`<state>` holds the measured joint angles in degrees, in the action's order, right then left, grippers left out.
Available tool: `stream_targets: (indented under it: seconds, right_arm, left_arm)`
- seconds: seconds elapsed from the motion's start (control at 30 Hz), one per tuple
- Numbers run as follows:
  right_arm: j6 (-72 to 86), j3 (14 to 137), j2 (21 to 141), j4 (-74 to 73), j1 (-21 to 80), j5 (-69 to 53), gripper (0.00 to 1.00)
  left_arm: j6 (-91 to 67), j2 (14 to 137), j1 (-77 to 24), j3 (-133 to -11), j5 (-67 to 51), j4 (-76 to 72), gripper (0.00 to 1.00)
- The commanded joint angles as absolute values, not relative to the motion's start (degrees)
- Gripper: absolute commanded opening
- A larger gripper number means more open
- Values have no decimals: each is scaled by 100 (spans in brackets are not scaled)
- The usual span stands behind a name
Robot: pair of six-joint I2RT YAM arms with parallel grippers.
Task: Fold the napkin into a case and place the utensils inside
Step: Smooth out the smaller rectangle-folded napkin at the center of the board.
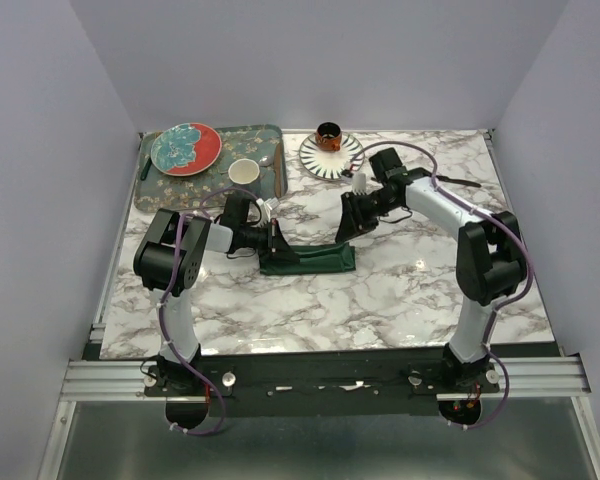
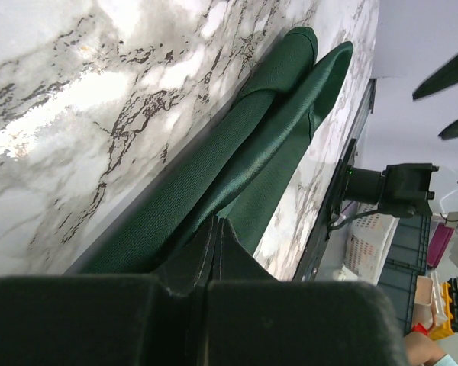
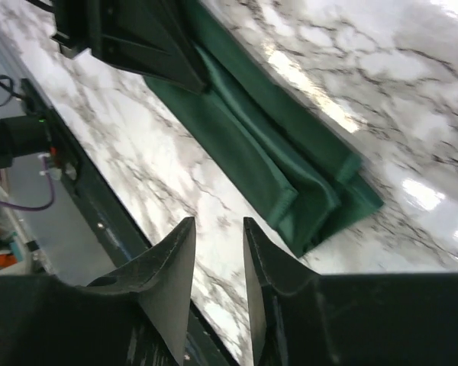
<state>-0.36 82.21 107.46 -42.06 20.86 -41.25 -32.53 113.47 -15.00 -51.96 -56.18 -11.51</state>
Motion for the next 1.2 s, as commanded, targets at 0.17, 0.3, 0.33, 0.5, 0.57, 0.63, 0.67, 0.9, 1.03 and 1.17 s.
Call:
stream_targets:
  seconds: [0.17,0.3,0.33,0.5,0.57,0.63,0.67,0.9,1.03,1.17]
  right_arm:
    - [1369,8306,11583,-3026,2891,-5115,25]
    - [1696,8262,12153,-2585,2918,-5124,23]
    - [1705,8288,12242,-2575,2918,-5098,22]
    - [1784,7990,12559,-2426,2664,-5133,20]
    - [1810,7806,12664,-2400,2445,-5247,20]
    - [1802,7708,12691,-2391,2321,-5308,19]
    - [1784,7656,12718,-2391,2277,-5317,19]
    - [1916,7585,12920,-2391,2259,-5537,19]
    - [1846,7673,12369,-2391,2259,-5783,20]
    - [1828,7664,11629,-2434,2215,-5959,24]
  left_arm:
    - [-2953,11637,-1468,-5124,-5098,-844,0]
    - [-2971,11681,-1468,-5107,-5106,-844,0]
    - [-2953,11681,-1468,-5106,-5106,-852,0]
    - [-2900,11672,-1415,-5045,-5133,-809,0]
    - [-2883,11689,-1397,-5001,-5177,-809,0]
    - [-2857,11724,-1371,-4992,-5194,-809,0]
    - [-2856,11733,-1380,-4983,-5203,-809,0]
    - [-2813,11664,-1371,-5010,-5299,-835,0]
    - [-2558,11146,-1432,-5045,-5537,-870,7]
    - [-2129,10452,-1520,-5220,-5687,-870,33]
